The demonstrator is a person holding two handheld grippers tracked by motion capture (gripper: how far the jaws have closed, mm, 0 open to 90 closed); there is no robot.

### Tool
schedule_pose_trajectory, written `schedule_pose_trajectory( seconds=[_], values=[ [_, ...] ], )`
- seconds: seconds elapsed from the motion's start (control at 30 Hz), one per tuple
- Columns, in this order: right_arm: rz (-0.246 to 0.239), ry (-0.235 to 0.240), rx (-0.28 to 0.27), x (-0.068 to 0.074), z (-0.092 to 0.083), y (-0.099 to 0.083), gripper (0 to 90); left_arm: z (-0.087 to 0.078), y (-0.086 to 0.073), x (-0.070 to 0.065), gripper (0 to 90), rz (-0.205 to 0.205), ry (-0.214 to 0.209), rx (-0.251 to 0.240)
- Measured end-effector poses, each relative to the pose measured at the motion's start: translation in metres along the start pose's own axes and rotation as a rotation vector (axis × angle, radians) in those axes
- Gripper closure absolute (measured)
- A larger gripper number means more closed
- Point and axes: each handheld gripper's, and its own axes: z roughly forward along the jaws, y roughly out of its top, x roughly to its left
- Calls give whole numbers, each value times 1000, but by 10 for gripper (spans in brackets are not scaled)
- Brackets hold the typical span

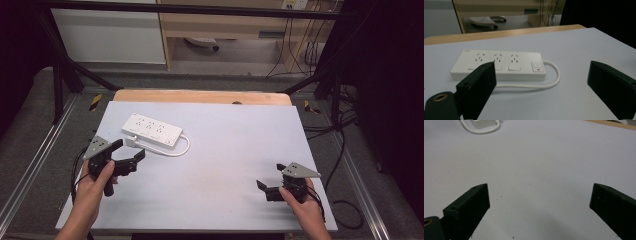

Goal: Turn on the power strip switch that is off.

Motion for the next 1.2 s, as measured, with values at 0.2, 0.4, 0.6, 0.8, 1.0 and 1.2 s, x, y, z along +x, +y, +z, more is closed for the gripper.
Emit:
schedule_pose_trajectory(
  seconds=[0.2,0.4,0.6,0.8,1.0,1.2],
  values=[
    [3,-6,4,1,1,0,31,-17,-7,-1,86,11,3,-6],
    [2,-14,3,0,1,0,31,-27,-17,-1,85,15,1,3],
    [7,-15,5,0,1,0,31,-31,-29,-2,85,2,-8,19],
    [6,-14,9,0,1,0,31,-27,-43,-4,85,-11,-23,39],
    [9,-13,6,-1,1,0,31,-20,-55,-5,88,-14,-32,69],
    [9,-17,5,-2,1,0,30,-13,-65,-7,91,-2,-44,119]
  ],
)
